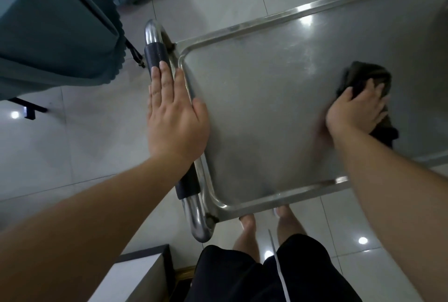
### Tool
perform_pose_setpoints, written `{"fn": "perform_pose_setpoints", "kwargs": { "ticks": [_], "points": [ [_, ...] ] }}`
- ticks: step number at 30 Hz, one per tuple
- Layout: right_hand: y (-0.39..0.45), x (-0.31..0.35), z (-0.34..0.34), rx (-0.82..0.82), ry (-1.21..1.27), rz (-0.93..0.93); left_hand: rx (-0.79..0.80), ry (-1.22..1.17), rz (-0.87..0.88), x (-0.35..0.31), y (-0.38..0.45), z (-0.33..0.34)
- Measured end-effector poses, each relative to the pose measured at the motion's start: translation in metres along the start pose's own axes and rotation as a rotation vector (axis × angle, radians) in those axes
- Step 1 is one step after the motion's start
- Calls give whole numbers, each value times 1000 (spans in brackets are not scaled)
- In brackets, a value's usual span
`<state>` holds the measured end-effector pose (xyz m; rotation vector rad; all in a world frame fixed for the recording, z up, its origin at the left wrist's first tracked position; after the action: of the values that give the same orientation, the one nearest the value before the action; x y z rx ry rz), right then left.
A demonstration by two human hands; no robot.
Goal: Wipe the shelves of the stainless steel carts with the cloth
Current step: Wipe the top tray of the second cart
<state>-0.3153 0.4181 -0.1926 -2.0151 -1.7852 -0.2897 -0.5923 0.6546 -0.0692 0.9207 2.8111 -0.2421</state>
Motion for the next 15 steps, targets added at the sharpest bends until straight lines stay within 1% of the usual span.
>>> {"fn": "perform_pose_setpoints", "kwargs": {
  "ticks": [1, 2, 3, 5, 7, 8, 10, 11, 12, 14, 15],
  "points": [
    [-23, 14, 9, -3, 3, -30, -4, 0, 0, 0, 0, 0],
    [-52, 28, 20, 25, -12, -120, -7, -3, 2, -1, 1, 1],
    [-85, 41, 30, 84, -36, -250, -8, -8, 5, -1, 1, 1],
    [-157, 62, 51, 265, -83, -590, -10, -15, 2, -1, 1, 1],
    [-225, 72, 65, 524, -135, -994, -13, -19, -3, 0, 1, 1],
    [-250, 72, 68, 645, -157, -1178, -13, -21, -2, 0, 0, 1],
    [-268, 65, 68, 783, -193, -1453, -14, -23, 0, -1, -1, 1],
    [-263, 60, 66, 816, -199, -1537, -15, -24, 0, -1, -1, 1],
    [-253, 53, 62, 843, -206, -1583, -14, -29, 0, -1, -2, 1],
    [-215, 39, 54, 853, -244, -1572, -9, -43, 1, 0, -2, 1],
    [-191, 32, 48, 820, -248, -1515, -4, -47, 1, 0, -1, 1]
  ]
}}
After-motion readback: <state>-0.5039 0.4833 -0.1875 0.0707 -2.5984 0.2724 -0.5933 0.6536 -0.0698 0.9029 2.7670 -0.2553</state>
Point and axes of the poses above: each hand's wrist, its own y-axis towards the middle knuckle, its own z-axis out of the palm, x = y × z, the point moved 2 cm from there along y, towards the middle knuckle, and after that the axes turned 6 degrees about y, right-handed, at the moved point
